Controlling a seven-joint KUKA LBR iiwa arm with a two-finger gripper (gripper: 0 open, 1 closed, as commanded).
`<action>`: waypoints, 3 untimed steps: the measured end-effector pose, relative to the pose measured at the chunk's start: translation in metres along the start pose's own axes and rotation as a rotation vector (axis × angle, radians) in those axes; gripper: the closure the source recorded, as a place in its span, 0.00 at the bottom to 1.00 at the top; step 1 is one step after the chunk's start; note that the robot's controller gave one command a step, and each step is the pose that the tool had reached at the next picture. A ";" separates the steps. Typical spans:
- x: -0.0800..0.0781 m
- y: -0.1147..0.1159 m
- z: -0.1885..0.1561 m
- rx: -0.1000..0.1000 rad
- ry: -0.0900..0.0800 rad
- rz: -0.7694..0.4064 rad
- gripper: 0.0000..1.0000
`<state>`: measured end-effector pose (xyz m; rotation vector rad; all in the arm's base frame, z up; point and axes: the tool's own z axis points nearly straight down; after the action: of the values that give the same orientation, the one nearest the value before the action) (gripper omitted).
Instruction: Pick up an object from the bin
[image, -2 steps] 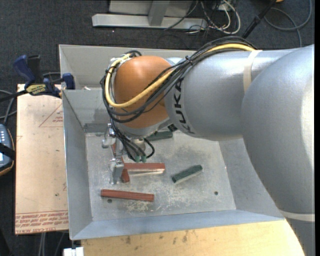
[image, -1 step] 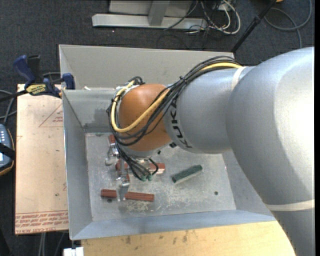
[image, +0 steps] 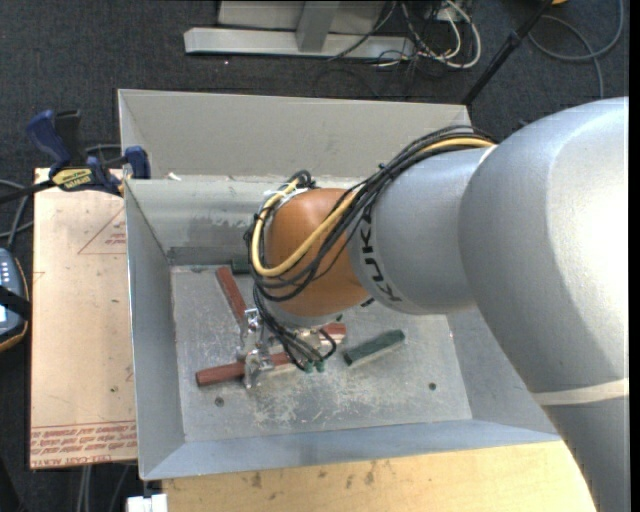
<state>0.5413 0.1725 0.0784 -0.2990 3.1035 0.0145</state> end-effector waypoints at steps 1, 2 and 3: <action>0.005 -0.001 0.004 0.003 0.019 -0.002 0.00; 0.000 -0.001 0.000 0.001 0.002 0.000 1.00; 0.000 -0.001 0.000 0.001 0.002 0.000 1.00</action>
Offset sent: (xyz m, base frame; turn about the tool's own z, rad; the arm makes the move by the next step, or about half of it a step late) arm 0.0000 0.0000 0.0000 0.0000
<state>0.5410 0.1719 0.0781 -0.2989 3.1058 0.0129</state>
